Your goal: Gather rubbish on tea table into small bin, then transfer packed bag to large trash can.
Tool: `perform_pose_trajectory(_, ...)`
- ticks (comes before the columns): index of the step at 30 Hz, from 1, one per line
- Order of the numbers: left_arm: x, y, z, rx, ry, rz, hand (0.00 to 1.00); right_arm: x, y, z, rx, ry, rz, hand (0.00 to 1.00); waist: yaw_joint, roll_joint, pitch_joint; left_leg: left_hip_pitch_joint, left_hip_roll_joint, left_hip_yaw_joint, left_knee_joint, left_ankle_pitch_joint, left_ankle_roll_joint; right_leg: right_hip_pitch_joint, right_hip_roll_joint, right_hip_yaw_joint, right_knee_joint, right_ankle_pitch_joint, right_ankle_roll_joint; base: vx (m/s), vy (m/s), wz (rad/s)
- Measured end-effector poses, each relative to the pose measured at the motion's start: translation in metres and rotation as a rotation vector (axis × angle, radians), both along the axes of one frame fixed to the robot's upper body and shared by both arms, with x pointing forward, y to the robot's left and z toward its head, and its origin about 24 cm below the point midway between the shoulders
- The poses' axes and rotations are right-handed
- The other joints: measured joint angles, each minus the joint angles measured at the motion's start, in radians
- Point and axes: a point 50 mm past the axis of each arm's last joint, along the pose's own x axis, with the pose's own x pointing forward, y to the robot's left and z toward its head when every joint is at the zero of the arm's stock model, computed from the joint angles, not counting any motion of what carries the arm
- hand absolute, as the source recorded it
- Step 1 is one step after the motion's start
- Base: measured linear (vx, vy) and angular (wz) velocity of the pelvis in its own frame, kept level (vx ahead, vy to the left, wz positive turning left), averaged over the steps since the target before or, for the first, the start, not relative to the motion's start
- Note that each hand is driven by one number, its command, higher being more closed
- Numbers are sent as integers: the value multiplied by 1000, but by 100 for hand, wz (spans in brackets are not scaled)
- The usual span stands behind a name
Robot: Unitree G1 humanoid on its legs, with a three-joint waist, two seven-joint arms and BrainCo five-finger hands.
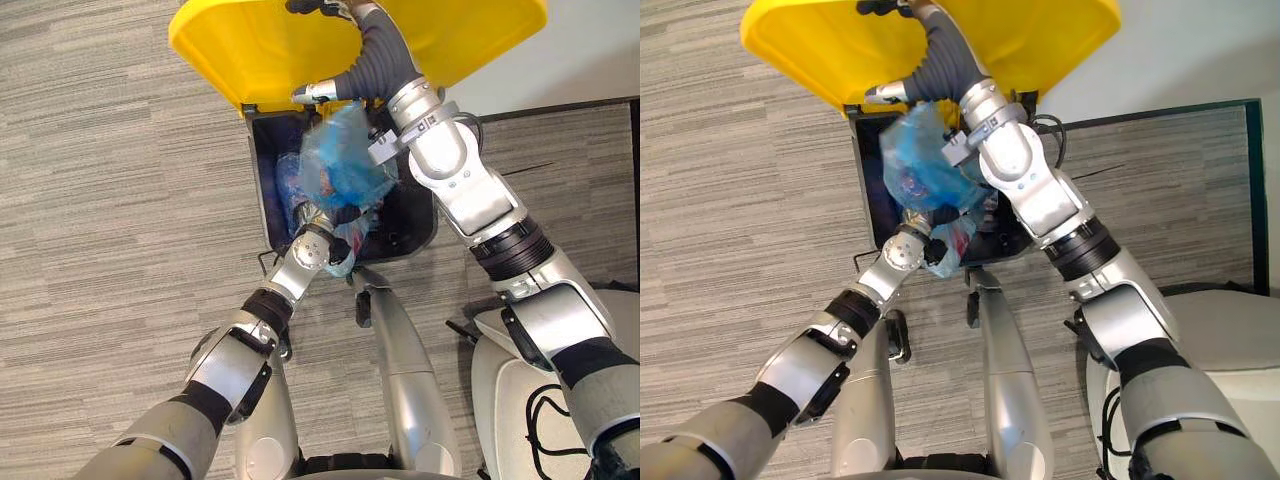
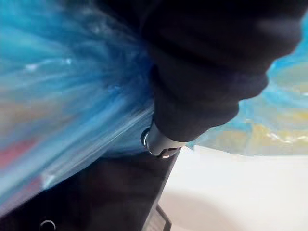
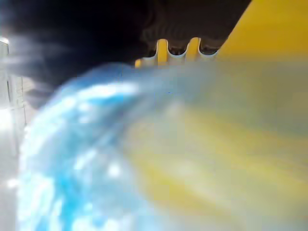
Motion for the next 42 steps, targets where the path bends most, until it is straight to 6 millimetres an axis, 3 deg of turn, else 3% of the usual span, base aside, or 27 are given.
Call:
perform_pose_trajectory(12, 3, 6, 4, -27, -23, 64, 0, 3, 12, -8, 10, 42, 25, 0, -1, 0, 0, 27, -1, 16, 5, -9, 13, 24, -1, 12, -5, 1, -1, 5, 7, -2)
perform_pose_trajectory(24, -1, 6, 0, -9, -31, 61, 0, 13, 10, -44, 10, 161, -3, 0, 3, 1, -2, 136, -4, 27, -55, -6, 11, 122, -4, 11, -30, -5, -4, 12, -13, 1)
perform_pose_trajectory(29, -14, 7, -8, -74, -30, 37, 0, 18, -1, -79, 10, 256, -51, 0, 10, 3, -8, 216, -14, 17, -104, 8, 6, 191, -18, -4, -29, -30, -10, 29, -29, 13)
perform_pose_trajectory(33, -20, 8, -14, -86, -10, 5, 0, 20, -13, -96, 20, 297, -97, 0, 26, 4, -13, 253, -34, 4, -145, 28, 1, 224, -37, -15, -30, -40, -13, 17, -49, 23)
perform_pose_trajectory(37, -25, 22, -34, 9, 48, -39, 0, 23, -22, -128, -8, 401, -138, 0, 30, 6, -70, 267, -39, -13, -169, 41, -5, 238, -45, -26, -35, -46, -8, 10, -38, 13)
perform_pose_trajectory(42, -29, 23, -45, 106, 82, -105, 0, 34, -42, -161, -58, 518, -229, 0, 31, 14, -80, 302, -51, -36, -189, 54, -6, 291, -58, -43, -55, -46, -8, -12, -12, 15)
